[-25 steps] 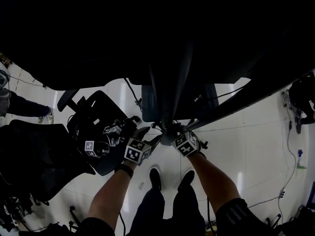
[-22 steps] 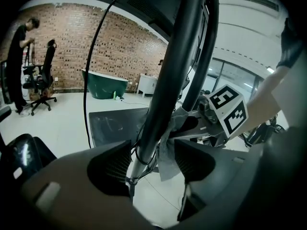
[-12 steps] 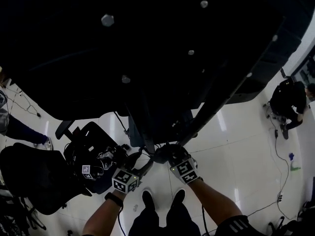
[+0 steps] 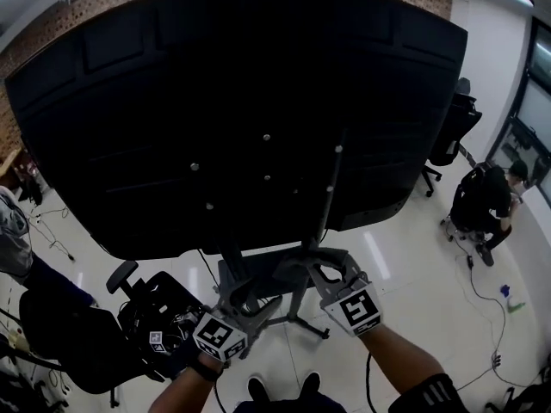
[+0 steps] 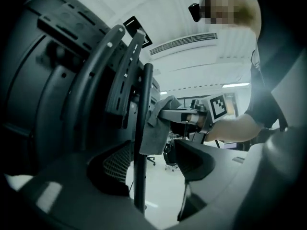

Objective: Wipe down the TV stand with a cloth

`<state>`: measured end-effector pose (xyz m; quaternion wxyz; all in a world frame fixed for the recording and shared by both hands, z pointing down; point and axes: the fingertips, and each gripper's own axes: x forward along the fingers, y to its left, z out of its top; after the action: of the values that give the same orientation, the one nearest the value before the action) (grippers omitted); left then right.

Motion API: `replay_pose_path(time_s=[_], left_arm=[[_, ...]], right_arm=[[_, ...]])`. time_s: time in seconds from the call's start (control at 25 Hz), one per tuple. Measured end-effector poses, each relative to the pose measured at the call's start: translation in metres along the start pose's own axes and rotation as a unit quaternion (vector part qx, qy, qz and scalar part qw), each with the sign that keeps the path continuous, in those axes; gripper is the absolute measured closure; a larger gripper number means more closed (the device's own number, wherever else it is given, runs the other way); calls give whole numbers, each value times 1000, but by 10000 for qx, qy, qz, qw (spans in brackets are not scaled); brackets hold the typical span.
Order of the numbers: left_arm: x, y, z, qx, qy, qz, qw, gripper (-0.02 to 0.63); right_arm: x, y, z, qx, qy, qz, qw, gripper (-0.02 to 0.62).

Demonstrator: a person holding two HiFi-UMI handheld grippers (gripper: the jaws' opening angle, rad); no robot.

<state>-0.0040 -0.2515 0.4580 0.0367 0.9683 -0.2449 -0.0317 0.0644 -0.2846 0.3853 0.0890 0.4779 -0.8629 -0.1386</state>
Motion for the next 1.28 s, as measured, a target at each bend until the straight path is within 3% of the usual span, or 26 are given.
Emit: replay_pose_path(time_s=[0.2, 0.36, 0.56, 0.76, 0.92, 1.12, 1.28], left_arm=[[18, -24, 89, 507, -522, -153, 9972, 300], [23, -26, 135, 793, -785, -226, 9935, 301], [28, -40, 204, 1335, -1013, -106, 9858, 301], [24, -37, 259, 1642, -1399, 80, 9764, 301], [25, -40, 272, 1707, -1505, 168, 9736, 301], [34, -43, 258, 1697, -1342, 181, 9761, 301], [39, -41, 242, 1685, -1220, 191, 9779, 301]], right_arm=[[-31, -64, 80, -403, -417, -431, 9974, 565], [-38, -107, 131, -682, -637, -738, 9929, 565], [-42, -142, 190, -821, -1019, -829, 9879, 565], [-19, -154, 222, -944, -1118, -793, 9861, 565], [4, -161, 226, -974, -995, -767, 9873, 563], [7, -166, 220, -916, -1051, -823, 9868, 558], [4, -165, 207, -764, -986, -749, 9894, 508]])
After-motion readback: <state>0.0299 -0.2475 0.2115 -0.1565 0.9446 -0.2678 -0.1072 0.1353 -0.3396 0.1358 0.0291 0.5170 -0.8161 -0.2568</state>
